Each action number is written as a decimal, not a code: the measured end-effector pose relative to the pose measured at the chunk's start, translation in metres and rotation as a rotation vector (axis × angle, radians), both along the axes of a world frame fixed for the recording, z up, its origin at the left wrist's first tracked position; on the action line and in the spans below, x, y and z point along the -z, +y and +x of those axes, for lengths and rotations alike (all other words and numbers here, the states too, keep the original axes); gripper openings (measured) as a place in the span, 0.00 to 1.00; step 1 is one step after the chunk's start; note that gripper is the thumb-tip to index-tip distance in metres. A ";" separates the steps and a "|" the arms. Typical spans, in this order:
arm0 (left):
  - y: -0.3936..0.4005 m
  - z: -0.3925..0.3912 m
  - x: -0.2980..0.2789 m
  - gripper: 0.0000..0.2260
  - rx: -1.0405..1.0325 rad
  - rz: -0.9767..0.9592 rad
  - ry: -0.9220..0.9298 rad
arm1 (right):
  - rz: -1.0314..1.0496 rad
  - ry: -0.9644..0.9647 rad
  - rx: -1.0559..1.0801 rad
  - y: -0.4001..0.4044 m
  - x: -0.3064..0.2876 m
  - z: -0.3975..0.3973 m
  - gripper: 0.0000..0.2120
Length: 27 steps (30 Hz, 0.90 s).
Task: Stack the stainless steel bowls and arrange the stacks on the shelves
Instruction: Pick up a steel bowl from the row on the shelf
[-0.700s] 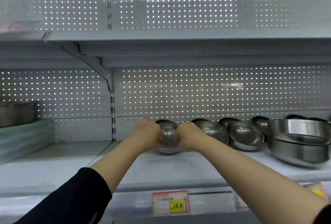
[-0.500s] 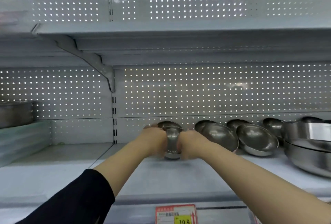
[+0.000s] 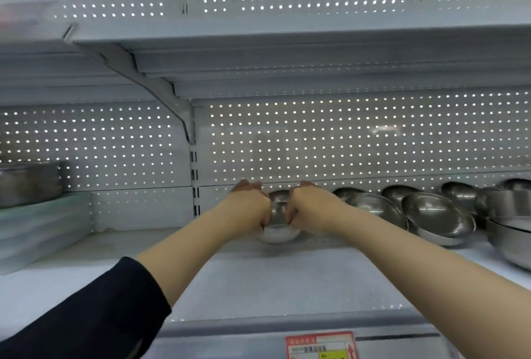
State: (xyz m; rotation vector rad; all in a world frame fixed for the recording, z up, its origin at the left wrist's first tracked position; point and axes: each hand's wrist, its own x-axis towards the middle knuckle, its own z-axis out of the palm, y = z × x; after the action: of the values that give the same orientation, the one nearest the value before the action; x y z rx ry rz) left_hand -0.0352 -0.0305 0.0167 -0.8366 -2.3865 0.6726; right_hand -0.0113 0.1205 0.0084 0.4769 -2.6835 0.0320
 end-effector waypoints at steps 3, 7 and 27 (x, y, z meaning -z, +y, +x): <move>-0.030 0.003 -0.015 0.08 -0.064 0.026 -0.001 | -0.043 0.060 -0.055 -0.025 -0.011 -0.008 0.08; -0.065 0.003 -0.025 0.08 -0.134 -0.006 -0.019 | -0.044 0.077 -0.135 -0.059 -0.013 -0.020 0.07; -0.107 -0.059 0.011 0.11 -0.235 -0.024 -0.079 | -0.102 -0.113 0.015 -0.111 0.010 -0.067 0.11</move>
State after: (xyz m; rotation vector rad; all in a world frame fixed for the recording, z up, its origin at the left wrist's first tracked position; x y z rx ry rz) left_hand -0.0941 -0.1371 0.0060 -0.6077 -2.5786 0.7723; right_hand -0.0784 0.0096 -0.0012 0.4345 -2.7791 0.1957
